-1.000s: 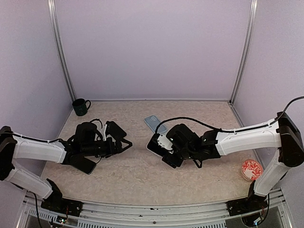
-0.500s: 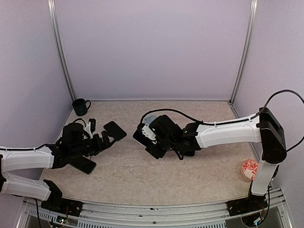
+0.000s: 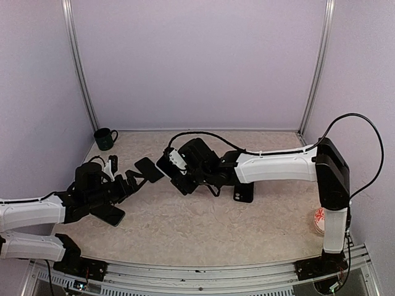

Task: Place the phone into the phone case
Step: Pass from the right arm to the left

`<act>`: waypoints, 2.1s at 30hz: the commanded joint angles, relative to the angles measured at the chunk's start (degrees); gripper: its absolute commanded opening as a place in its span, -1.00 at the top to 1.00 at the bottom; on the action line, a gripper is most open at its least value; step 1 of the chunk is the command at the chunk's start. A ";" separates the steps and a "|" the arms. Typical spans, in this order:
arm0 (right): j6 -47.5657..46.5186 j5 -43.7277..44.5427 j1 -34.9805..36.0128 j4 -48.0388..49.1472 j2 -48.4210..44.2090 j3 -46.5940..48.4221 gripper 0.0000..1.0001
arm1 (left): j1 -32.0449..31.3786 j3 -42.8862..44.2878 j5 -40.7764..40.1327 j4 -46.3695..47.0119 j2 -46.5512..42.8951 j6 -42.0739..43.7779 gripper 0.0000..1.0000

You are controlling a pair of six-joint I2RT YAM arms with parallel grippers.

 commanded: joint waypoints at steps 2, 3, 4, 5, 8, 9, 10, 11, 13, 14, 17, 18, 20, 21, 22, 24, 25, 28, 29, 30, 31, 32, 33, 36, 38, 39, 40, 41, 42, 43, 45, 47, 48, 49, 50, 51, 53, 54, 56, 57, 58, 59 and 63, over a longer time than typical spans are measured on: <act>4.28 -3.38 0.38 4.98 0.86 3.40 -0.05 | 0.35 -2.57 2.42 7.23 -0.95 -1.53 -0.93; 4.51 -3.75 0.64 5.50 0.86 3.35 -0.06 | 0.35 -2.61 2.47 8.55 -0.77 -1.68 -0.91; 4.62 -3.88 0.91 5.85 0.93 3.45 -0.06 | 0.27 -2.62 2.49 9.19 -0.23 -1.91 -0.90; 4.70 -3.91 1.25 5.96 1.04 3.44 -0.06 | 0.22 -2.68 2.60 10.78 0.11 -2.24 -0.88; 5.27 -3.75 2.06 6.12 1.58 3.83 -0.06 | -0.41 -2.71 2.98 15.14 1.60 -3.13 -0.83; 5.53 -3.77 2.24 6.07 1.77 3.99 -0.06 | -0.81 -2.52 2.82 16.19 2.14 -3.26 -0.81; 5.72 -3.77 2.49 6.01 1.94 4.10 -0.06 | -1.32 -2.07 2.59 16.92 2.57 -3.24 -0.80; 5.86 -3.59 2.76 5.99 2.00 4.12 -0.06 | -1.98 -1.50 2.08 17.12 3.42 -3.01 -0.78; 6.30 -3.67 3.20 6.20 1.96 4.13 -0.06 | -3.23 -0.26 0.74 16.64 4.73 -2.36 -0.75; 6.51 -3.69 3.38 6.30 1.92 4.13 -0.06 | -3.83 0.29 0.28 16.48 5.77 -2.24 -0.74; 7.07 -3.86 3.86 6.23 1.83 4.21 -0.06 | -5.30 1.26 -0.66 16.97 7.57 -2.19 -0.70; 7.28 -3.99 4.01 6.28 1.83 4.21 -0.06 | -5.76 1.40 -1.21 17.36 8.16 -2.17 -0.67; 7.73 -3.84 4.28 6.16 1.89 4.14 -0.06 | -6.33 1.64 -1.80 18.07 8.78 -2.22 -0.57; 7.95 -3.67 4.51 6.18 1.91 4.12 -0.06 | -6.53 1.80 -2.03 18.31 9.05 -2.32 -0.50; 8.21 -3.43 4.58 6.16 1.96 4.05 -0.06 | -6.72 2.06 -2.06 18.37 9.41 -2.46 -0.44; 8.87 -3.39 4.76 6.35 2.00 4.01 -0.07 | -6.96 2.51 -2.24 18.39 10.01 -2.59 -0.32; 9.07 -3.56 4.85 6.54 2.01 3.88 -0.07 | -7.09 2.68 -2.36 18.38 10.33 -2.66 -0.22; 9.76 -3.91 5.24 7.06 2.09 3.86 -0.07 | -7.46 2.82 -2.90 18.81 10.80 -3.04 -0.03; 9.88 -3.96 5.34 7.24 2.09 3.86 -0.07 | -7.59 2.82 -3.14 19.01 10.85 -3.13 0.01; 10.02 -3.94 5.45 7.36 2.17 3.86 -0.07 | -7.64 2.84 -3.38 19.12 10.95 -3.30 0.05; 10.20 -3.90 5.54 7.43 2.10 3.86 -0.07 | -7.71 2.76 -3.50 19.17 10.91 -3.35 0.08; 10.46 -4.05 5.63 7.58 2.10 3.82 -0.07 | -7.73 2.77 -3.66 19.26 10.97 -3.41 0.13; 10.65 -4.22 5.65 7.73 2.02 3.71 -0.07 | -7.74 2.83 -3.75 19.36 11.02 -3.44 0.17; 11.22 -4.77 5.61 8.45 1.52 3.15 -0.08 | -7.82 2.89 -4.08 19.59 11.20 -3.65 0.36; 11.45 -4.99 5.65 8.74 1.33 2.90 -0.08 | -7.91 2.91 -4.61 19.52 11.24 -3.76 0.58; 11.49 -5.08 5.65 8.71 1.31 2.90 -0.09 | -7.98 2.90 -4.83 19.51 11.20 -3.88 0.67; 11.51 -5.12 5.65 8.73 1.30 2.94 -0.11 | -8.00 2.98 -5.02 19.45 11.09 -3.94 0.76; 11.56 -5.37 5.65 8.76 1.37 2.95 -0.16 | -8.00 3.09 -5.17 19.24 11.01 -3.95 0.83; 11.45 -5.54 5.65 8.71 1.39 2.94 -0.21 | -8.00 3.31 -5.29 18.87 10.94 -3.86 0.89; 11.35 -5.68 5.65 8.71 1.44 2.90 -0.24 | -8.00 3.56 -5.48 18.51 10.86 -3.81 0.92; 11.40 -5.91 5.65 8.84 1.48 2.91 -0.31 | -8.00 4.06 -5.85 17.52 10.60 -3.65 0.97; 11.21 -6.48 5.65 8.97 1.61 2.95 -0.39 | -8.00 4.47 -6.28 16.43 10.26 -3.64 1.00; 10.98 -6.76 5.65 9.05 1.65 2.95 -0.46 | -8.00 4.66 -6.52 15.87 10.14 -3.65 1.00; 10.74 -7.14 5.65 9.16 1.58 2.91 -0.56 | -8.00 4.73 -6.61 15.12 9.70 -3.74 1.00; 10.43 -7.57 5.57 9.23 1.45 2.78 -0.68 | -8.00 4.79 -6.63 14.32 9.32 -3.66 1.00; 9.85 -7.89 5.56 9.47 1.09 2.54 -0.85 | -7.96 4.86 -8.16 13.42 8.62 -3.63 1.00; 9.10 -8.66 5.33 10.63 0.08 1.25 -0.98 | -7.57 4.94 -9.80 11.17 6.71 -3.40 1.00; 8.99 -8.96 5.06 11.34 -0.58 0.56 -0.99 | -7.07 5.11 -10.16 9.82 5.56 -3.11 1.00; 8.77 -9.86 4.45 12.45 -1.97 -0.99 -0.99 | -5.21 5.63 -9.67 7.16 3.21 -2.68 1.00; 8.69 -10.11 3.92 12.79 -2.87 -1.66 -0.99 | -3.83 6.35 -8.61 5.82 2.47 -2.32 1.00; 8.63 -10.21 3.51 12.91 -3.44 -2.34 -0.99 | -2.35 7.20 -7.42 4.11 1.74 -1.96 1.00; 8.46 -10.27 3.18 12.93 -4.03 -2.93 -0.99 | -0.68 8.38 -5.01 1.89 1.32 -1.36 1.00; 8.04 -9.77 2.04 14.53 -5.90 -5.97 -0.99 | 3.92 15.43 -1.89 -10.79 2.05 2.65 1.00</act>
